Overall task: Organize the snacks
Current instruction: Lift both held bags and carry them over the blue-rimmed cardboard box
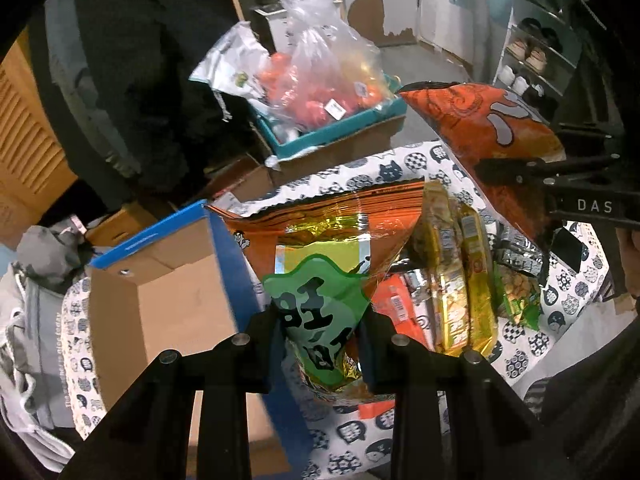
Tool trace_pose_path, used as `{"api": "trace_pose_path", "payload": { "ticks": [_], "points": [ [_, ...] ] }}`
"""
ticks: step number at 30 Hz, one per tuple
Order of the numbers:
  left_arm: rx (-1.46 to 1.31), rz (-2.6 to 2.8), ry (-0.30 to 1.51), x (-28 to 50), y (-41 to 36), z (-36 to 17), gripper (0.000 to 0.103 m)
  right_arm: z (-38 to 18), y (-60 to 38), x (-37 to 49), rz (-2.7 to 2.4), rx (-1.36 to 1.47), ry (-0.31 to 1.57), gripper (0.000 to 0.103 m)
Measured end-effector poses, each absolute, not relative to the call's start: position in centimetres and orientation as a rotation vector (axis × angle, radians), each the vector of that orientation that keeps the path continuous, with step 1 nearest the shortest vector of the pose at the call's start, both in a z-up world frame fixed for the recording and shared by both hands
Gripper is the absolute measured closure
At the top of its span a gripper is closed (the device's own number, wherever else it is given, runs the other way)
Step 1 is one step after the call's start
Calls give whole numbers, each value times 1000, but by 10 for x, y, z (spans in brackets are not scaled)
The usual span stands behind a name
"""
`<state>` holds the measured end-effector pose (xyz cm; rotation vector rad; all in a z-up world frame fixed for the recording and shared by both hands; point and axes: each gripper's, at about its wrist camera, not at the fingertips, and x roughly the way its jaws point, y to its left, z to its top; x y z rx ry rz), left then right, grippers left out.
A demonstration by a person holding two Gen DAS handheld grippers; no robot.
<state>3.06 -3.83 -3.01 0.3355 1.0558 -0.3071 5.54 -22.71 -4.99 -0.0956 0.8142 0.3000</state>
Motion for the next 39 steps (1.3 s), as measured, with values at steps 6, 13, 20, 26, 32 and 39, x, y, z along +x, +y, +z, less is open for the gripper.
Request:
{"api": "trace_pose_path", "payload": {
  "ticks": [6, 13, 20, 26, 32, 39],
  "points": [
    [317, -277, 1032, 27, -12, -20, 72, -37, -195, 52, 354, -116, 793, 56],
    [277, -233, 1030, 23, 26, -15, 72, -32, -150, 52, 414, -155, 785, 56],
    [244, -171, 1027, 23, 65, -14, 72, -35, -111, 52, 461, -190, 796, 56],
    [225, -103, 1041, 23, 102, -25, 72, -36, -76, 50, 503, -219, 806, 56],
    [220, -45, 1071, 22, 131, -41, 72, -37, -37, 50, 547, -249, 809, 56],
    [211, 12, 1112, 23, 156, -56, 72, -46, 1, 54, 596, -273, 835, 56]
  ]
}}
